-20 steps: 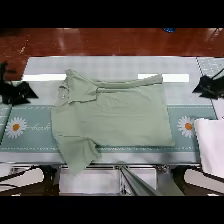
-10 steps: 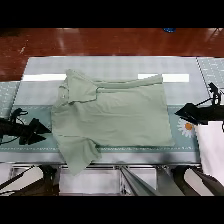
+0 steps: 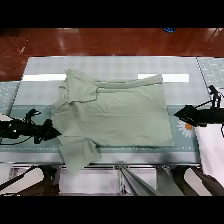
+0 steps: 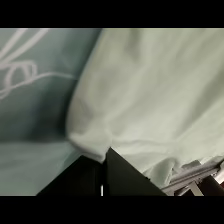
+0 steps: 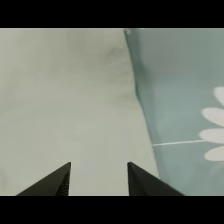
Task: Fold the shirts.
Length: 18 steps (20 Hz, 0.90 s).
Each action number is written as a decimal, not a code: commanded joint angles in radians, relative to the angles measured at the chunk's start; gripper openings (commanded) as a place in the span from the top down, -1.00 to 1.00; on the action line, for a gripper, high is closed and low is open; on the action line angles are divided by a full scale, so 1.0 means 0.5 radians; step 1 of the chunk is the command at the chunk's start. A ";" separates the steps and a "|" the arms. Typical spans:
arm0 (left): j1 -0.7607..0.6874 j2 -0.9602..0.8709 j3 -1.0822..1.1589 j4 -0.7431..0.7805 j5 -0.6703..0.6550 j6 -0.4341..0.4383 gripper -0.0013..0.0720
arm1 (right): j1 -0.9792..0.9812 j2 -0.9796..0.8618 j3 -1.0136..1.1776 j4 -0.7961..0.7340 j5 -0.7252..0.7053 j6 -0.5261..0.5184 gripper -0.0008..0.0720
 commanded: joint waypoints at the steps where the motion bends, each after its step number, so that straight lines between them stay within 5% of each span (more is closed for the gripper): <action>1: -0.106 -0.006 0.009 -0.029 0.147 0.014 0.90 | -0.108 -0.001 -0.003 -0.308 0.002 0.085 -0.16; 4: -0.106 -0.006 0.008 -0.030 0.143 0.057 0.90 | -0.232 -0.002 -0.093 -0.571 0.248 0.181 -0.16; 18: -0.108 -0.006 0.008 -0.031 0.144 0.056 0.90 | -0.232 -0.235 -0.518 -0.089 0.069 0.064 -0.16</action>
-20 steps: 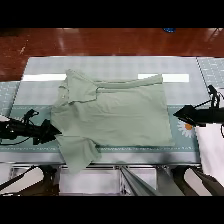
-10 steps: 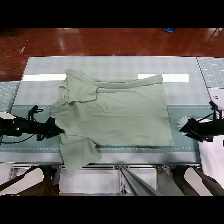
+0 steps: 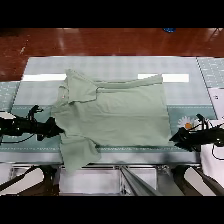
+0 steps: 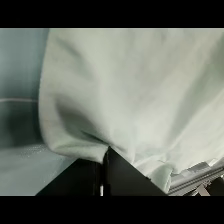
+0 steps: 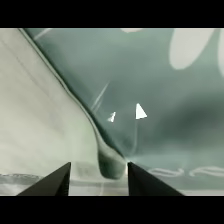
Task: Fold the shirts.
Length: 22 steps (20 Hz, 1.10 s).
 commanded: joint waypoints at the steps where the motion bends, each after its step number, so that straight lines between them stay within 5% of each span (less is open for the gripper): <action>1: 0.000 -0.002 0.002 0.002 0.081 0.001 0.90 | 0.010 -0.155 -0.017 0.192 -0.121 -0.088 -0.16; 3: 0.000 -0.002 0.002 0.002 0.084 0.001 0.90 | 0.124 -0.278 -0.017 0.303 -0.209 -0.156 -0.11; 4: 0.000 -0.002 0.002 -0.005 0.082 0.002 0.90 | 0.214 -0.326 -0.014 0.369 -0.253 -0.214 0.17; 5: 0.000 0.002 0.005 -0.016 0.079 0.002 0.90 | 0.292 -0.353 -0.001 0.474 -0.261 -0.314 0.69; 6: 0.000 0.006 0.024 -0.028 0.064 0.004 0.90 | 0.360 -0.356 0.046 0.600 -0.229 -0.425 0.90; 9: 0.000 0.050 0.235 -0.247 -0.087 0.105 0.90 | 0.466 -0.290 0.372 0.788 -0.036 -0.465 0.90; 15: 0.000 0.329 1.161 -1.258 -0.092 0.215 0.90 | 0.480 -0.031 1.673 0.835 0.032 -0.242 0.90; 22: 0.097 0.712 2.301 -1.057 0.092 0.101 0.90 | 0.480 0.145 3.069 0.719 -0.071 -0.129 0.90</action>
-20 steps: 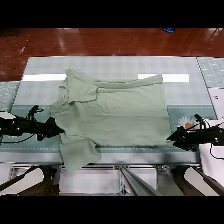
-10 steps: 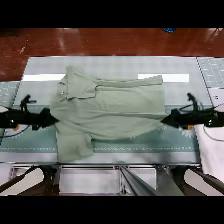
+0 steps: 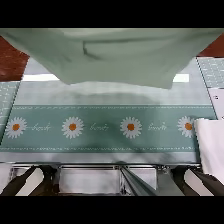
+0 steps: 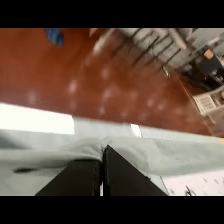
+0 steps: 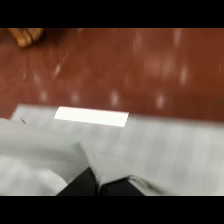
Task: Fold the shirts.
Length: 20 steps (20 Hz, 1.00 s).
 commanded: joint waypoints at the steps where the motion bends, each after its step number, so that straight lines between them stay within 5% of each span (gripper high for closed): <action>1: 0.088 0.229 0.485 0.254 0.064 -0.067 0.90 | 0.002 0.158 0.530 -0.176 -0.001 0.077 0.90; 6: 0.143 0.744 0.523 1.433 0.056 -0.402 0.90 | 0.002 0.545 0.539 -0.697 0.239 0.213 0.90; 14: -0.549 0.996 0.482 2.316 -0.225 -0.608 0.90 | 0.004 0.803 0.385 -1.023 0.725 0.455 0.90; 17: -0.571 0.924 0.243 2.428 -0.226 -0.696 0.90 | 0.004 0.805 -0.010 -0.934 0.684 0.480 0.90; 20: -0.572 0.731 -0.128 2.150 -0.209 -0.689 0.90 | 0.004 0.802 -0.575 -0.650 0.453 0.392 0.90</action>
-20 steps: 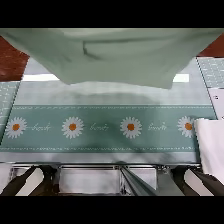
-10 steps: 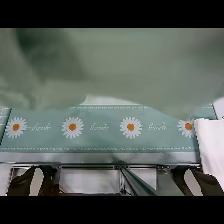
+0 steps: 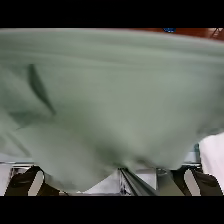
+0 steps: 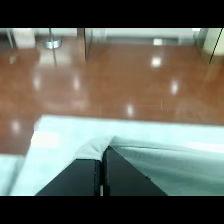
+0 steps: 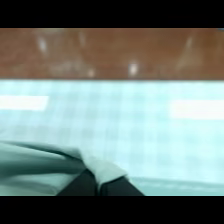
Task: Fold the shirts.
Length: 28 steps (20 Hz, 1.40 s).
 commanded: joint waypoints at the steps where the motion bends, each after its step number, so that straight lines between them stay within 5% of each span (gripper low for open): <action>1: -0.033 -0.215 -0.381 -0.178 0.021 -0.034 0.90 | -0.002 -0.008 -0.607 0.277 -0.245 -0.098 0.90; 8: -0.053 -1.323 -0.569 -0.724 0.475 0.223 0.90 | -0.002 -0.780 -1.081 0.558 -0.816 -0.494 0.90; 14: -0.158 -2.256 -0.059 -0.981 0.610 0.181 0.90 | -0.002 -1.807 -0.790 1.017 -1.073 -0.678 0.90; 17: -0.217 -2.473 0.094 -1.031 0.607 -0.026 0.90 | -0.002 -2.126 -0.580 1.135 -1.057 -0.672 0.90; 19: -0.225 -2.473 0.094 -1.020 0.599 0.022 0.90 | -0.002 -2.222 -0.497 1.141 -0.959 -0.662 0.90; 25: -0.038 -2.289 0.092 -0.982 0.084 0.314 0.90 | -0.159 -2.225 -0.488 1.127 -0.475 -0.752 0.90; 28: -0.014 -2.267 0.050 -0.745 -0.309 0.385 0.90 | -0.192 -2.225 -0.495 0.845 -0.266 -0.758 0.90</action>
